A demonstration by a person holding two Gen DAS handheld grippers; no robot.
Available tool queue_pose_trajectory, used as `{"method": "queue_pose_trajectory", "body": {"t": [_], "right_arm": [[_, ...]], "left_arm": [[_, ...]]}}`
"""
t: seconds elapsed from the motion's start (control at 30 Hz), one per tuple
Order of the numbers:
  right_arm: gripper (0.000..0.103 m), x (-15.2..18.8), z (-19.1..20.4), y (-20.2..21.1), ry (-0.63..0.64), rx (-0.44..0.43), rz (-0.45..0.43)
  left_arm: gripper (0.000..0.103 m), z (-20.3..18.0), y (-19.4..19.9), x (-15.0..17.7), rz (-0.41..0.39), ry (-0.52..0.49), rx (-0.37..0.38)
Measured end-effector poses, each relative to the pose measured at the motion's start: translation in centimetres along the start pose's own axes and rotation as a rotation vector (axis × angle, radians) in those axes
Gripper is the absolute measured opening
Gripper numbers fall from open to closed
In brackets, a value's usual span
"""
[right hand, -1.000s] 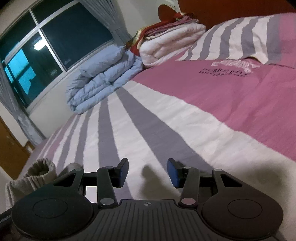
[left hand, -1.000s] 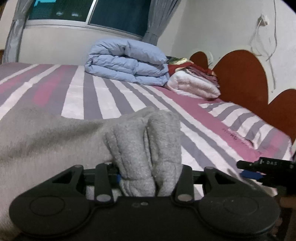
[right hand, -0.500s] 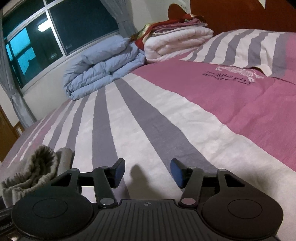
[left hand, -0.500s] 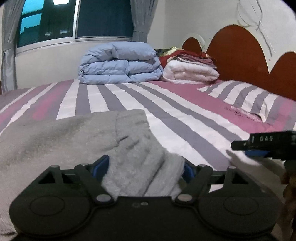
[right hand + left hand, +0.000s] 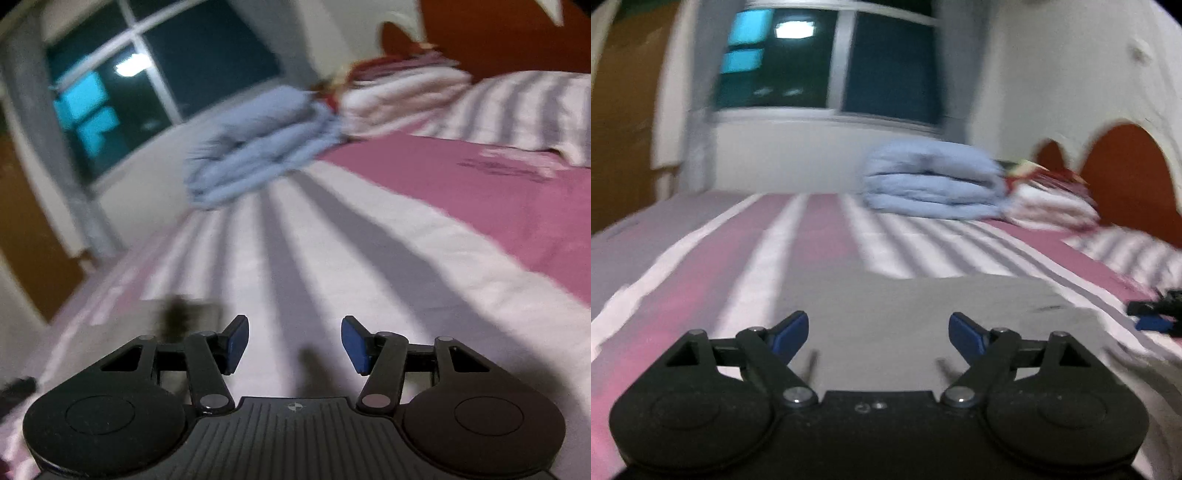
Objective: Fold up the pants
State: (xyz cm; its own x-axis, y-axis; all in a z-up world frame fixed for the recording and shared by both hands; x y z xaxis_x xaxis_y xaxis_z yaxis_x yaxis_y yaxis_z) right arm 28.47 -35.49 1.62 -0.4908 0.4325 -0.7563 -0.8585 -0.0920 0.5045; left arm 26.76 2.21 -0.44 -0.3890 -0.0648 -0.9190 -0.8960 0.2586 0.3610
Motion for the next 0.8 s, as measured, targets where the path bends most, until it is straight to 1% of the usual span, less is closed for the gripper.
{"method": "queue_pose_trajectory", "body": {"t": [0.03, 0.07, 0.1, 0.13, 0.23, 0.3, 0.37, 0.4, 0.47, 0.53, 0.57, 0.6, 0.63, 0.73, 0.77, 0.8], "right_arm": [[0.059, 0.3, 1.2, 0.1, 0.015, -0.029, 0.004], [0.066, 0.7, 2.3, 0.1, 0.022, -0.054, 0.017], [0.074, 1.2, 3.2, 0.1, 0.013, -0.077, 0.04], [0.076, 1.7, 3.8, -0.1, 0.006, -0.089, 0.063], [0.077, 3.0, 5.3, -0.2, -0.022, -0.151, 0.103], [0.077, 3.4, 6.3, -0.8, -0.009, -0.154, 0.137], [0.077, 4.1, 7.3, -1.9, -0.03, -0.179, 0.19], [0.077, 4.5, 7.8, -2.7, -0.057, -0.193, 0.226], [0.077, 4.9, 8.8, -3.9, -0.092, -0.216, 0.257], [0.076, 5.4, 9.9, -5.1, -0.097, -0.224, 0.288], [0.058, 5.5, 10.3, -5.5, -0.091, -0.226, 0.293], [0.043, 5.3, 10.8, -5.9, -0.078, -0.219, 0.293], [0.042, 4.8, 11.1, -6.0, -0.074, -0.224, 0.278], [0.039, 2.1, 11.1, -4.4, -0.134, -0.304, 0.148], [0.039, 1.4, 10.7, -4.0, -0.15, -0.304, 0.111], [0.039, 1.1, 9.8, -4.0, -0.151, -0.272, 0.081]], "left_arm": [[0.076, 1.5, 0.6, 0.2, 0.001, 0.023, -0.024], [0.076, 3.3, 1.4, 0.5, 0.001, 0.036, -0.062], [0.076, 4.4, 1.8, 0.7, 0.004, 0.044, -0.084], [0.076, 5.7, 2.4, 1.1, 0.005, 0.059, -0.107], [0.077, 8.0, 3.3, 2.2, 0.012, 0.119, -0.137], [0.077, 9.0, 3.4, 2.3, 0.013, 0.15, -0.156], [0.08, 9.7, 3.5, 2.1, -0.007, 0.145, -0.172], [0.08, 10.0, 3.5, 2.1, -0.004, 0.141, -0.184], [0.081, 10.6, 3.3, 2.5, 0.02, 0.15, -0.192], [0.081, 11.0, 3.2, 2.8, 0.036, 0.175, -0.195], [0.082, 11.2, 3.2, 2.9, 0.038, 0.191, -0.194], [0.082, 11.4, 3.2, 3.0, 0.039, 0.209, -0.193], [0.082, 11.6, 3.3, 3.1, 0.037, 0.222, -0.196], [0.082, 12.0, 3.6, 3.4, 0.03, 0.244, -0.198], [0.082, 12.0, 3.6, 3.3, 0.029, 0.24, -0.199], [0.082, 11.9, 3.6, 3.4, 0.03, 0.235, -0.199]]}}
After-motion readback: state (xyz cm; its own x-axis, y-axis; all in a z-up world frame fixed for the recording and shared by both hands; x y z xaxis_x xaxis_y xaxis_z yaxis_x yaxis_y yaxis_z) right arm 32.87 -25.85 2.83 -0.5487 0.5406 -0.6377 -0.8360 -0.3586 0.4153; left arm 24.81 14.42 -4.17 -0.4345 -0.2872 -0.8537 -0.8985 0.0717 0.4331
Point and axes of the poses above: each gripper's, at about its wrist camera, not at the fingertips, and y roughly against the way its jaws point, z to its left, x to its underside, the point moved 6 cm from there along -y, roughly the way its jaws point, and after that the axes turned 8 degrees about x, right-handed, at the moved point
